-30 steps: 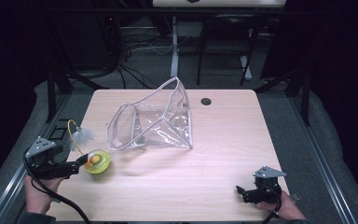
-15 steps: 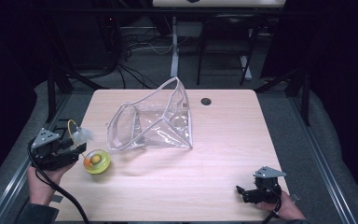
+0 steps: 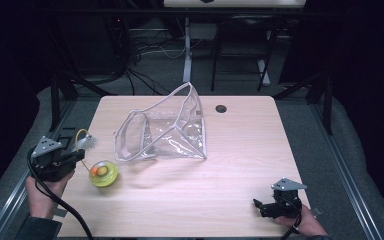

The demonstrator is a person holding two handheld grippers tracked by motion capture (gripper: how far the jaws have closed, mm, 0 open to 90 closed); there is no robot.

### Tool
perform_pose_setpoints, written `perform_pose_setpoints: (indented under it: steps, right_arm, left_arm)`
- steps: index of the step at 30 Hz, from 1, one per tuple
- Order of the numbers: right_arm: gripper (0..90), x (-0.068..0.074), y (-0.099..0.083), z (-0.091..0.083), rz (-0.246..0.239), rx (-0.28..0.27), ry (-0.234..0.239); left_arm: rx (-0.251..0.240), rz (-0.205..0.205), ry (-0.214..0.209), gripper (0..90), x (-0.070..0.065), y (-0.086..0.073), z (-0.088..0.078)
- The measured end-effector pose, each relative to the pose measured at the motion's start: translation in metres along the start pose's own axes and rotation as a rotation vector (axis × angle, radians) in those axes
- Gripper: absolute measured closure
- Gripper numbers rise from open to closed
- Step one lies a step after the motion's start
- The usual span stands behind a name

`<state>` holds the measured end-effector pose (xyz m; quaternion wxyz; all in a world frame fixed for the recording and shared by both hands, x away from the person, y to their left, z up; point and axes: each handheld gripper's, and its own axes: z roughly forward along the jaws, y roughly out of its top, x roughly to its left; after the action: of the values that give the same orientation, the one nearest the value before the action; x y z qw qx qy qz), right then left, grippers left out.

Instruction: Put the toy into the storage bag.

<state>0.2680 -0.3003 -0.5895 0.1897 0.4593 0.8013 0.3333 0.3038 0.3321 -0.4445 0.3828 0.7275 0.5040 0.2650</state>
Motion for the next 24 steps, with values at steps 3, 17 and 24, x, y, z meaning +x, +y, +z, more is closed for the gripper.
perform_pose_setpoints:
  steps: [3, 17, 24]
  right_arm:
    - [0.0, 0.0, 0.0, 0.0, 0.005, -0.005, 0.001]
    - [0.0, 0.0, 0.0, 0.0, 0.005, -0.005, 0.002]
    - [0.0, 0.0, 0.0, 0.0, 0.005, -0.005, 0.002]
  left_arm:
    - [-0.006, 0.01, 0.011, 87.9, 0.0, -0.001, 0.0]
    - [-0.014, 0.011, -0.007, 88.2, 0.003, 0.009, -0.003]
    - [-0.018, 0.014, -0.018, 88.2, 0.009, 0.019, -0.004]
